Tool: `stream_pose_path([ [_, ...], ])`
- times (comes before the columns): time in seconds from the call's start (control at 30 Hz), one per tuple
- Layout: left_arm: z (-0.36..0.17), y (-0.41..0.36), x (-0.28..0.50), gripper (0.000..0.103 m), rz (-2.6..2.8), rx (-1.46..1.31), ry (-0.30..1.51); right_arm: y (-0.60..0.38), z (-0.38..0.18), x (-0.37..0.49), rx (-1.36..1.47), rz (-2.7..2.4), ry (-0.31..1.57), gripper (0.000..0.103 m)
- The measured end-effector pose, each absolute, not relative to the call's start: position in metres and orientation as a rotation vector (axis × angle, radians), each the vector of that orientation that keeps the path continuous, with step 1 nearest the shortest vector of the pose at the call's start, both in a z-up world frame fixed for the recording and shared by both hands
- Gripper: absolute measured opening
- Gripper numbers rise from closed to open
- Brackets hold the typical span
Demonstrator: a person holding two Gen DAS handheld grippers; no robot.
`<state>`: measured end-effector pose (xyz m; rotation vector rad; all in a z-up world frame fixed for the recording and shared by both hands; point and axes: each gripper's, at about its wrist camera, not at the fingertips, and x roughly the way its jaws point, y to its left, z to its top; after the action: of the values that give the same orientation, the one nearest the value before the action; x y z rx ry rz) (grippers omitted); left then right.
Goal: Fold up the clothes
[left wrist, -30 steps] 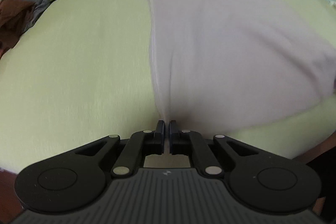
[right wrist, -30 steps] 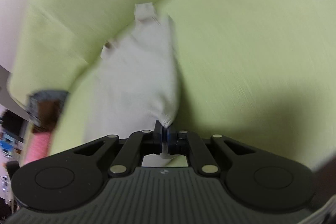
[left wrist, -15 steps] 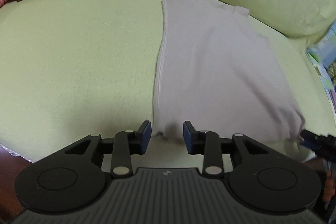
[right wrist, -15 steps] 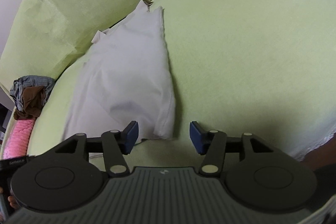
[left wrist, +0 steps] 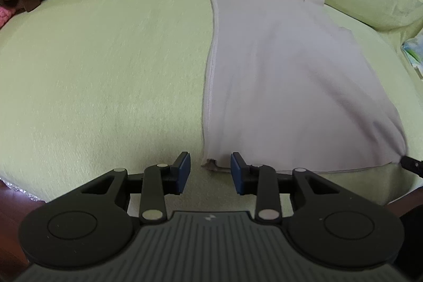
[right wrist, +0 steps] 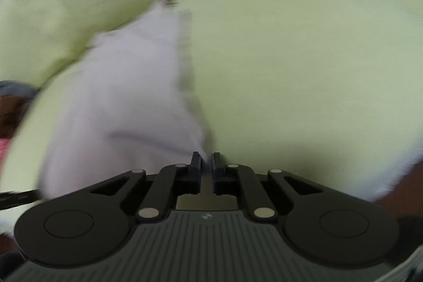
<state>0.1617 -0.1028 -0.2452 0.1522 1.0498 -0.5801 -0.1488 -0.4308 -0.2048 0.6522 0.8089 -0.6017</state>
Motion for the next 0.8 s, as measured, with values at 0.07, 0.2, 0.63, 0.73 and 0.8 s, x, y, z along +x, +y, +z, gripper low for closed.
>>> stream_pose_path([
  [0.07,-0.242,-0.099,0.158,0.04,-0.579,0.156,1.053,-0.441,-0.202,-0.159,0.67,-0.63,0.816,0.007],
  [0.2,-0.231,-0.087,0.147,0.041,-0.588,0.128,1.046,-0.449,-0.191,-0.164,0.742,-0.513,0.711,0.035],
  [0.63,-0.224,-0.066,0.143,0.044,-0.547,0.12,1.058,-0.438,-0.191,-0.158,0.665,-0.479,0.773,0.0],
  [0.73,-0.226,-0.064,0.143,0.044,-0.551,0.128,1.081,-0.444,-0.198,-0.155,0.628,-0.489,0.866,0.007],
  [0.8,-0.225,-0.063,0.142,0.045,-0.561,0.139,1.082,-0.427,-0.186,-0.152,0.499,-0.48,0.849,0.034],
])
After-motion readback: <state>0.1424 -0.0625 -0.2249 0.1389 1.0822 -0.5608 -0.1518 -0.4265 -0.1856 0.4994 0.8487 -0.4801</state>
